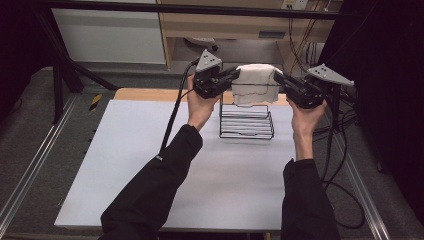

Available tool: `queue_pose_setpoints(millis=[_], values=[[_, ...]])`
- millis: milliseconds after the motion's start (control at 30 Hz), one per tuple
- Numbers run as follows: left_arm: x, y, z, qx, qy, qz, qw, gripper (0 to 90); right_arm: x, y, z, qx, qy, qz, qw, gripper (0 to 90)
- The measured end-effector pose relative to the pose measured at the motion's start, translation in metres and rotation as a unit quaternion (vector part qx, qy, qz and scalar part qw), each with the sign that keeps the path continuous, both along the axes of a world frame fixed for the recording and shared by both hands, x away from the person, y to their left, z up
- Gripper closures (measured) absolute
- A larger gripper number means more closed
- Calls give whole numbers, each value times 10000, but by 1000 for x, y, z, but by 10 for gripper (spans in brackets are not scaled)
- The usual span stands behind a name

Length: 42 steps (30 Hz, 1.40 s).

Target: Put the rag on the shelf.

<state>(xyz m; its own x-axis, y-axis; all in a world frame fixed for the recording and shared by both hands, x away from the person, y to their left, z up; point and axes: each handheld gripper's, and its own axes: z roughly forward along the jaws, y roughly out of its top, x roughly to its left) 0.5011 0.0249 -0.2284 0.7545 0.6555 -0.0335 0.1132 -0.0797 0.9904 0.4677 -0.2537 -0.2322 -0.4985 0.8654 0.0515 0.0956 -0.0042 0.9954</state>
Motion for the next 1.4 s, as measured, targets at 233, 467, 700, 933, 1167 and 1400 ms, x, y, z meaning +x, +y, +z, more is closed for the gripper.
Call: queue_pose_setpoints(millis=[233,467,700,933,1167,1400], values=[[-9,0,-6,109,65,-126,9998,785,-8,-1,-6,-100,43,12,9999,803],[-17,-1,-11,294,128,-141,9994,762,-14,-1,-14,-179,68,60,9998,802],[-22,3,-8,483,138,-136,9986,711,-17,-3,-22,-213,48,126,9997,802],[-21,18,13,293,171,117,9994,731,-18,-5,-27,-209,58,175,9996,802],[-5,4,19,317,586,235,9975,851,-19,-6,-29,-249,34,205,9995,799],[-3,-11,14,469,756,129,9959,886,-20,-6,-31,-304,34,244,9992,797]])
